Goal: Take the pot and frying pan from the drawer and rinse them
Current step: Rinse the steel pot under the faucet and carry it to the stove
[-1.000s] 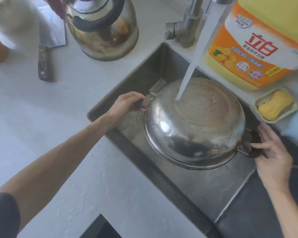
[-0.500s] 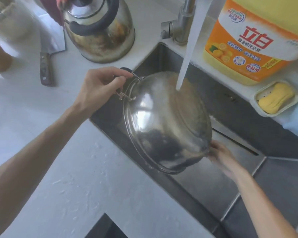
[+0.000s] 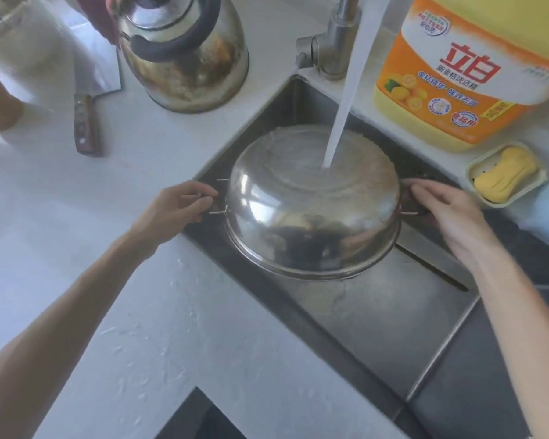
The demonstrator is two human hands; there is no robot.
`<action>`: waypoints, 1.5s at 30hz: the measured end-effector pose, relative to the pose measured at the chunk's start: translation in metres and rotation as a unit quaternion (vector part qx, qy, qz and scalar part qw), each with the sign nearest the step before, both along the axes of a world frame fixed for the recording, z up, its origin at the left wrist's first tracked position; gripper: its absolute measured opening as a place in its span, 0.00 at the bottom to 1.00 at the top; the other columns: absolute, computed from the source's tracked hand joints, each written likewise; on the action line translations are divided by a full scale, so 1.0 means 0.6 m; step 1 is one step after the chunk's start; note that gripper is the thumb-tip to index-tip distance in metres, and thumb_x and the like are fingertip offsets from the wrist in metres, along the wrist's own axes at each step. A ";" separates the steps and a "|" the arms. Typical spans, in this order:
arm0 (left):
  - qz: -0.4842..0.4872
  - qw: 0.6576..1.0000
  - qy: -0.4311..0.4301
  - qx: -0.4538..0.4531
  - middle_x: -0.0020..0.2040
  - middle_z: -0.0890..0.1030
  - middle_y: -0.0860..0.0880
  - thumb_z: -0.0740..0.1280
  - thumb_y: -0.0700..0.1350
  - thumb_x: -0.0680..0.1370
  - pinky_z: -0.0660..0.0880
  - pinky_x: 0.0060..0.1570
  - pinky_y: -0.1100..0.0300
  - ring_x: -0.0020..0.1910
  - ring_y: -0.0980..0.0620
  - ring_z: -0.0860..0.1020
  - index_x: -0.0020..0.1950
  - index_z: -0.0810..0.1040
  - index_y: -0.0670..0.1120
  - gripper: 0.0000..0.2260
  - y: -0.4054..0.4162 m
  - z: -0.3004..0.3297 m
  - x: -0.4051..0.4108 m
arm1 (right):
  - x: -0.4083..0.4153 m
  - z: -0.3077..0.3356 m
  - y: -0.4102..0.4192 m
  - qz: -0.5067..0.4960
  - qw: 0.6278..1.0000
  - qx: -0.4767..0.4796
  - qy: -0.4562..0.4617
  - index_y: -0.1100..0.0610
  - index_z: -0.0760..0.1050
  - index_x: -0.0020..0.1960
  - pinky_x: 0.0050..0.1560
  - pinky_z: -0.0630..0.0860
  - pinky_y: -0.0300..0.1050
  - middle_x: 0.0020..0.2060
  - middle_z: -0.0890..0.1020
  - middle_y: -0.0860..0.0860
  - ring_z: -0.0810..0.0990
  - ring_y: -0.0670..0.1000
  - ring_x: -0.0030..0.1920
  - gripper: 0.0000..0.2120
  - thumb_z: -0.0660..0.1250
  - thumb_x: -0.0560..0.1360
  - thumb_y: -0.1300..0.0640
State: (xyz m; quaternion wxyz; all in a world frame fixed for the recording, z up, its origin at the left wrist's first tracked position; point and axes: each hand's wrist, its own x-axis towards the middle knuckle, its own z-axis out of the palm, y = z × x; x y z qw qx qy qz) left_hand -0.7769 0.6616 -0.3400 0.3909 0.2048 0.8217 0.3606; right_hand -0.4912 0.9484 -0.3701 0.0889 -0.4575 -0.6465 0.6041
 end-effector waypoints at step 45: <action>-0.039 0.980 0.181 0.078 0.42 0.81 0.59 0.62 0.44 0.76 0.76 0.53 0.53 0.44 0.48 0.81 0.45 0.76 0.67 0.15 0.043 -0.005 -0.005 | 0.037 0.025 -0.044 -0.050 0.989 0.129 0.050 0.46 0.78 0.37 0.44 0.74 0.30 0.34 0.82 0.38 0.78 0.38 0.36 0.13 0.71 0.70 0.64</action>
